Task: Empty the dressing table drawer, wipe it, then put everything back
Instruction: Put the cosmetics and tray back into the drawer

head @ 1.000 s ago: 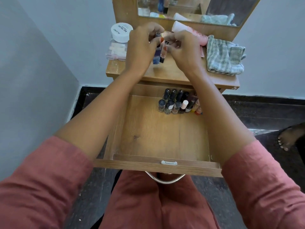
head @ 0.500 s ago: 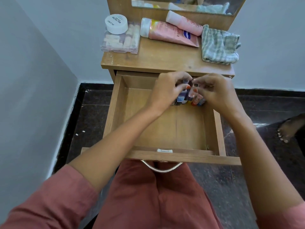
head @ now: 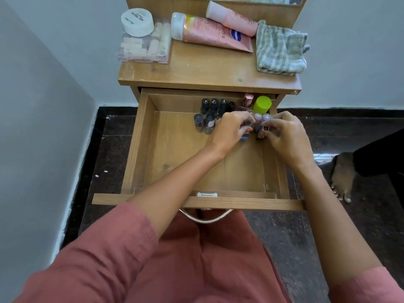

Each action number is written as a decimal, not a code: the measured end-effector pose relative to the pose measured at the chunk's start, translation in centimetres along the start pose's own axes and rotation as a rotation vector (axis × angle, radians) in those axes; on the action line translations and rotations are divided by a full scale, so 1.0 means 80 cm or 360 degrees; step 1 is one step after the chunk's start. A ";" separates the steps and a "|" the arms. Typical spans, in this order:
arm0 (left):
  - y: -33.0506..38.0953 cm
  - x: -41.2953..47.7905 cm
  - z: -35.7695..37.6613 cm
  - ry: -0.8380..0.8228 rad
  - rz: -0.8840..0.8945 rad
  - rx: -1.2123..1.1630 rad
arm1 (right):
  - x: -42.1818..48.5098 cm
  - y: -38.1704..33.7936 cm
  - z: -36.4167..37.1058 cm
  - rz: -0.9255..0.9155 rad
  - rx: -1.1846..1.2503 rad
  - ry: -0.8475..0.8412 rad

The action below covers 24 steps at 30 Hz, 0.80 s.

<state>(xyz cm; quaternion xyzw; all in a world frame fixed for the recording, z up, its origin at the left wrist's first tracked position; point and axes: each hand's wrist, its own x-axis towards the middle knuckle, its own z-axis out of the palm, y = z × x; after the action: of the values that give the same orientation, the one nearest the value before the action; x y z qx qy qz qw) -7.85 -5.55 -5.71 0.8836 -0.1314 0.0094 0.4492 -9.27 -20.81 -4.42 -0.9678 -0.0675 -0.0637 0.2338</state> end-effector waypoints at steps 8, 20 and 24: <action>0.001 0.009 0.017 0.0039 0.0048 0.0000 | 0.005 0.002 0.005 -0.0046 -0.0163 0.0059; 0.006 0.011 0.025 0.0004 0.0170 0.0104 | 0.009 0.002 0.013 -0.0154 -0.0517 0.0052; 0.008 0.009 0.024 0.0028 0.0251 0.0155 | 0.007 0.000 0.013 -0.0162 -0.0577 0.0046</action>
<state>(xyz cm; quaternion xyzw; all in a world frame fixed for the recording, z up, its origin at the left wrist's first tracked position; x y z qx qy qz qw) -7.50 -7.61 -6.21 0.8912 -0.1961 0.0589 0.4048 -8.63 -20.29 -5.27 -0.9884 -0.1005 -0.1005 0.0530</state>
